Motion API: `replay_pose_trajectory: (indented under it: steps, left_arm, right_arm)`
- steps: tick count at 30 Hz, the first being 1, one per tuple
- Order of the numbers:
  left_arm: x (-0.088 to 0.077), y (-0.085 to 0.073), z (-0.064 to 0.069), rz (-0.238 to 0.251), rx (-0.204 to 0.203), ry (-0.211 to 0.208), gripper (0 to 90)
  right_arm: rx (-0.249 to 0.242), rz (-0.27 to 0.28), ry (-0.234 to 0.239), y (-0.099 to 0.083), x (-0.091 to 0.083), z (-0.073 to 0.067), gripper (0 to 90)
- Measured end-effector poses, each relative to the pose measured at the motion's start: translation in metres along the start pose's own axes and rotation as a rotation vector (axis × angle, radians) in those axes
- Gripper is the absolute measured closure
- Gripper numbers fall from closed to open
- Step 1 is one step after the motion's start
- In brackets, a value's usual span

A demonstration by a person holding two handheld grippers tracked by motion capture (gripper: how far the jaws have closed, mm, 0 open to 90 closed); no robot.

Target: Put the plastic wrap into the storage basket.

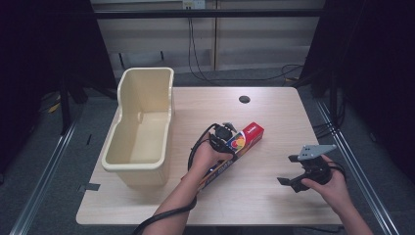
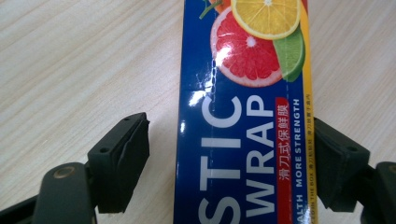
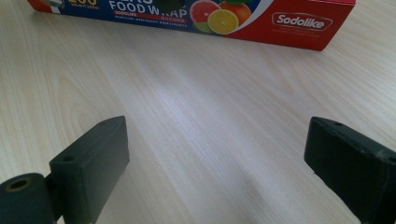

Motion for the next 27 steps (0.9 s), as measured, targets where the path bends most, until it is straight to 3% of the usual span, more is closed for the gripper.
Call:
replay_pose_trajectory:
  steps: [3,5,6,8,9,12,15,19,22,23,27]
  left_arm:
    - [0.000,0.000,0.000,-0.016,0.017,-0.005,23.8]
    - [0.001,-0.001,0.001,0.009,0.020,-0.027,24.4]
    - [0.003,-0.001,0.002,0.025,0.019,-0.042,29.7]
    - [0.005,-0.002,0.003,0.014,0.004,-0.039,30.6]
    - [0.005,-0.002,0.002,0.003,0.019,-0.040,31.8]
    - [0.008,-0.002,0.004,-0.038,-0.028,-0.043,32.1]
    - [0.008,-0.001,0.004,-0.059,-0.019,-0.034,34.7]
    - [0.004,0.003,0.006,-0.091,0.008,0.011,38.9]
    - [0.003,0.004,0.009,-0.115,-0.045,0.004,39.9]
    - [0.001,0.005,0.008,-0.140,-0.045,-0.003,40.1]
    - [-0.004,0.009,0.011,-0.168,-0.042,0.007,40.5]
  right_arm:
    - [-0.008,0.000,0.002,0.000,0.000,0.001,6.5]
    - [-0.009,0.000,0.002,0.000,0.000,0.001,6.5]
    - [-0.009,0.001,0.002,0.000,0.000,0.001,6.5]
    - [-0.006,0.001,0.004,0.000,0.000,0.000,6.6]
    - [-0.009,0.000,0.005,0.000,0.000,0.000,6.7]
    - [-0.007,0.000,-0.001,0.000,0.000,0.000,6.7]
    - [-0.008,-0.001,0.001,0.000,0.000,0.000,6.7]
    - [-0.005,-0.004,0.005,0.001,0.000,0.000,6.8]
    - [-0.004,-0.003,0.004,0.001,0.001,0.000,6.8]
    - [-0.005,-0.004,0.006,0.001,0.001,0.000,6.8]
    - [-0.007,-0.003,0.005,0.001,0.001,0.000,6.7]
Point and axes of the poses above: each handheld gripper's, and its own axes: x roughly forward along the jaws, y roughly out of its top, z roughly to its right, the point moved 2 cm from there along x, roughly forward along the jaws, and after that the axes turned 9 degrees about y, right-handed, at the moved point
